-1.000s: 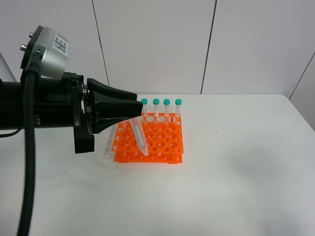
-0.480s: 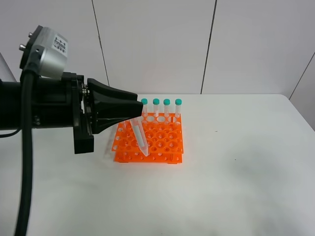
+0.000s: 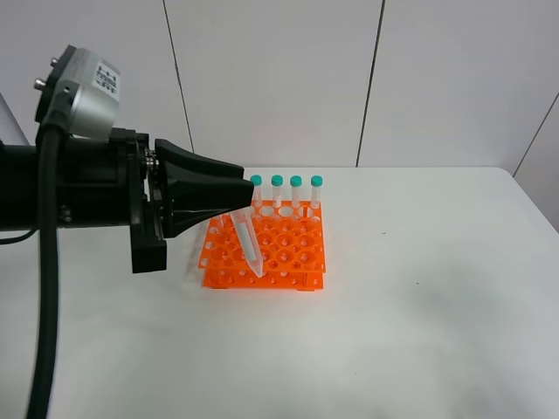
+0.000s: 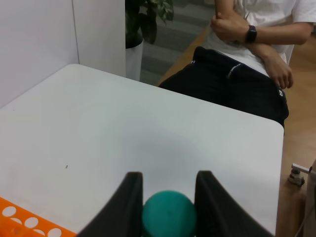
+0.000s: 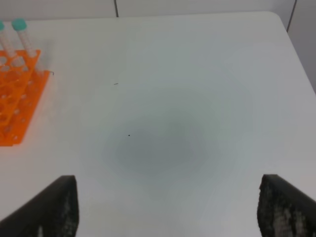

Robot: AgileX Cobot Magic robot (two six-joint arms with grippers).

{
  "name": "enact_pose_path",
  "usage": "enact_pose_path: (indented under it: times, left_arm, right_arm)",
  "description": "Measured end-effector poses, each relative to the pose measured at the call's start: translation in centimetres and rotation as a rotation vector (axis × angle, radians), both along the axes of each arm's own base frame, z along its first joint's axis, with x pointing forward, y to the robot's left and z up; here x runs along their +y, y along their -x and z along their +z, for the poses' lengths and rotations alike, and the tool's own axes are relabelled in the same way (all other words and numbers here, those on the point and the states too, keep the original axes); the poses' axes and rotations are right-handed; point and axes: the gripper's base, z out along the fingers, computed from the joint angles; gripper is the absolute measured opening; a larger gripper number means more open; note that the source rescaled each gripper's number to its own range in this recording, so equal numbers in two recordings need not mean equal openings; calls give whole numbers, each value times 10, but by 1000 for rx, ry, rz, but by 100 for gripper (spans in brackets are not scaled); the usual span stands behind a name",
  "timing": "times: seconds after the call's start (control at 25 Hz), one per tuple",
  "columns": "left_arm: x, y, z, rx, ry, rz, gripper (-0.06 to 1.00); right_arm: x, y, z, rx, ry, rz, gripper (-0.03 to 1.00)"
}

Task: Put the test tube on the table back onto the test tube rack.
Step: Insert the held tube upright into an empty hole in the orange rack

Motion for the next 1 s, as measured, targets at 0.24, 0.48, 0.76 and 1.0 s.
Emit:
enact_pose_path:
  times: [0.24,0.48,0.76,1.0]
  left_arm:
    - [0,-1,0,0,-3,7,0]
    - [3,-4,-3,2,-43,53,0]
    - [7,-20,19,40,-130,197,0]
    - [-9,-18,26,-57,-212,313,0]
  right_arm:
    - [0,0,0,0,0,0,88]
    - [0,0,0,0,0,0,88]
    - [0,0,0,0,0,0,88]
    - [0,0,0,0,0,0,88]
